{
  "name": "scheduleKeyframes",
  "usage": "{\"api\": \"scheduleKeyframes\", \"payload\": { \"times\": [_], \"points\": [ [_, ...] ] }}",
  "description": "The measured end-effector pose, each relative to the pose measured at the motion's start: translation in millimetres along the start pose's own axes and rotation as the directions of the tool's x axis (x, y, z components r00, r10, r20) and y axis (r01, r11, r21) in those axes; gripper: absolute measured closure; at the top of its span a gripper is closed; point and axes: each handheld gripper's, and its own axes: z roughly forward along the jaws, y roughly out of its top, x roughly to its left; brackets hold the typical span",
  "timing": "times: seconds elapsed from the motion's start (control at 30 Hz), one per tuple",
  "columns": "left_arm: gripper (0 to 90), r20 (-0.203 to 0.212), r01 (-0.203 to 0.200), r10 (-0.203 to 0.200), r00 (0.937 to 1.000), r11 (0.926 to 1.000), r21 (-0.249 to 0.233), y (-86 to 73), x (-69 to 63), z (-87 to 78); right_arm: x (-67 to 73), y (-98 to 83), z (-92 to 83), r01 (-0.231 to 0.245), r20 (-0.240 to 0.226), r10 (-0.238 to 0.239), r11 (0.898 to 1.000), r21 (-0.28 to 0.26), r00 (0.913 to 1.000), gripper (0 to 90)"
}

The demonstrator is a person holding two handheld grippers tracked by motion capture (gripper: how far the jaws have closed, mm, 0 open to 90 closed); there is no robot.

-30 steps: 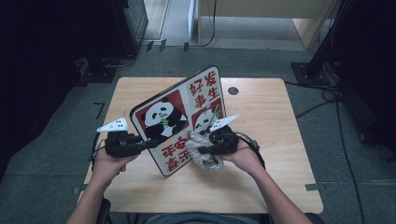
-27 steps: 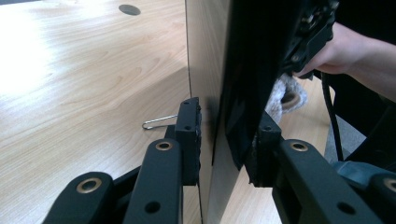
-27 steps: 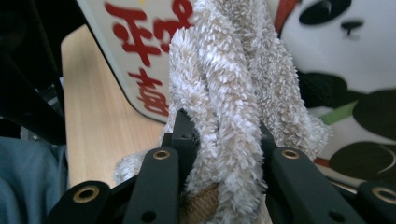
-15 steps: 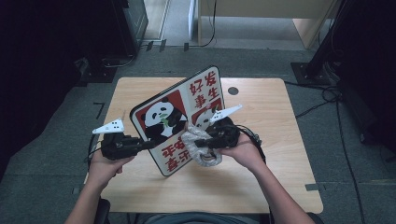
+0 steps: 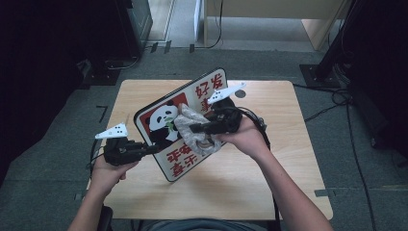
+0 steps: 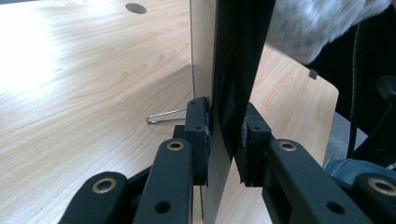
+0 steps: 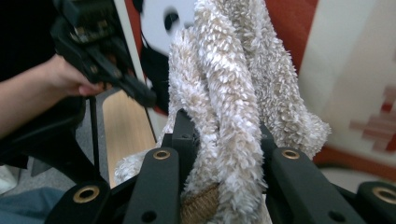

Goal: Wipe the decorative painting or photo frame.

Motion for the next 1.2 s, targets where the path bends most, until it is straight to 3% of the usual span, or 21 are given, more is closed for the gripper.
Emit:
{"api": "scheduleKeyframes", "payload": {
  "times": [0.27, 0.5, 1.2],
  "points": [
    [78.2, 0.004, 0.014, -0.014, 0.9999, 0.9999, -0.007, -0.2, 0.9, 0.4, 18.7, 44.3, -8.7, 0.055, -0.003, -0.055, 0.998, -0.039, 0.9985, 72.2],
    [78.3, 0.003, 0.021, -0.021, 0.9998, 0.9997, -0.008, -0.4, 1.1, 0.4, 23.9, 65.3, -6.6, 0.065, -0.003, -0.065, 0.997, -0.040, 0.9979, 72.2],
    [78.3, 0.008, 0.029, -0.029, 0.9996, 0.9995, -0.009, -0.5, 2.2, 0.4, 16.1, 41.1, 17.8, 0.062, -0.022, -0.062, 0.998, 0.004, 0.9978, 72.1]
  ]
}}
